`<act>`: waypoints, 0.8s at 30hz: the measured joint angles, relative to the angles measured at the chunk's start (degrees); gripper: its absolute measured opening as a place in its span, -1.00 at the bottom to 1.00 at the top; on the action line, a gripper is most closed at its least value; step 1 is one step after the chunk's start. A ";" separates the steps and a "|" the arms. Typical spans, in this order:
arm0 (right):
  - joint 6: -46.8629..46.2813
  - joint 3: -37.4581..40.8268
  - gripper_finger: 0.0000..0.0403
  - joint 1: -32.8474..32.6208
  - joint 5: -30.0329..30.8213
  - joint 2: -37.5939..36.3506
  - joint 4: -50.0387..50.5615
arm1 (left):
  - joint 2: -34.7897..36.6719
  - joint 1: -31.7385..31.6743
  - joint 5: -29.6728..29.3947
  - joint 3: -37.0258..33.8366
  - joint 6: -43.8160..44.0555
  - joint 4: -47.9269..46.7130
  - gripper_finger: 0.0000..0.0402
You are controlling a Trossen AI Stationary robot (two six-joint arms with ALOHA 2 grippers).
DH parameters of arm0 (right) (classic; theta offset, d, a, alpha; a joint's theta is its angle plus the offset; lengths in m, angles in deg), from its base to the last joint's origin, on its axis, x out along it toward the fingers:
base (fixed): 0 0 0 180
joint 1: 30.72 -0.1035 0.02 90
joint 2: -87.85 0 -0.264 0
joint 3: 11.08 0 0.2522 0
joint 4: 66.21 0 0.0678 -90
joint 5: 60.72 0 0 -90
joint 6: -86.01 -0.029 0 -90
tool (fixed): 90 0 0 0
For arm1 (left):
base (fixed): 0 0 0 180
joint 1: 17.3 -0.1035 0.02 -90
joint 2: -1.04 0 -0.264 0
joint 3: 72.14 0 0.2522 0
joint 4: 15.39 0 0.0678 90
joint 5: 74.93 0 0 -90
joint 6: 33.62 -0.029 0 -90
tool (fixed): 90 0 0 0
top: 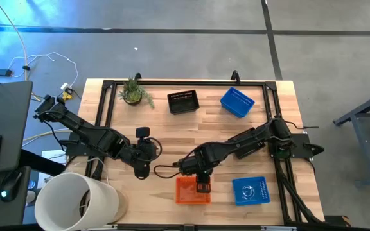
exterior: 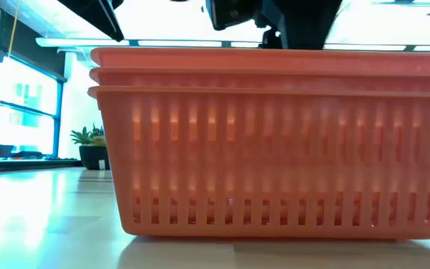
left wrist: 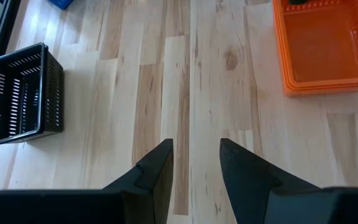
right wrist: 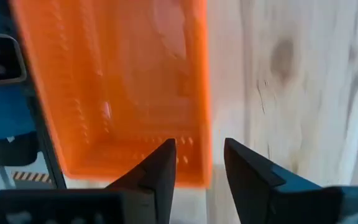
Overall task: Stack baskets by color
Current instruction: Stack the bottom black basket on top of the top black basket
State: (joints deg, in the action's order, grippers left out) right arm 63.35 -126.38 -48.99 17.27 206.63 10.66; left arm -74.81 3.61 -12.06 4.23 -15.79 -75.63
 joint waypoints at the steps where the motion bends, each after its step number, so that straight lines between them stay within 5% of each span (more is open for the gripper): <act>1: -0.53 0.00 -0.39 -0.02 0.01 0.00 1.15 | 0.00 0.00 0.00 0.00 0.00 0.00 -0.42; 24: -9.39 0.00 -0.38 -5.72 26.26 -0.02 25.94 | 0.00 0.00 -0.48 0.00 0.00 0.00 -0.42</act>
State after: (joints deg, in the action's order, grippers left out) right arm 53.96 -126.38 -54.72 43.53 206.61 36.60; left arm -74.81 3.61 -12.54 4.23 -15.79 -75.63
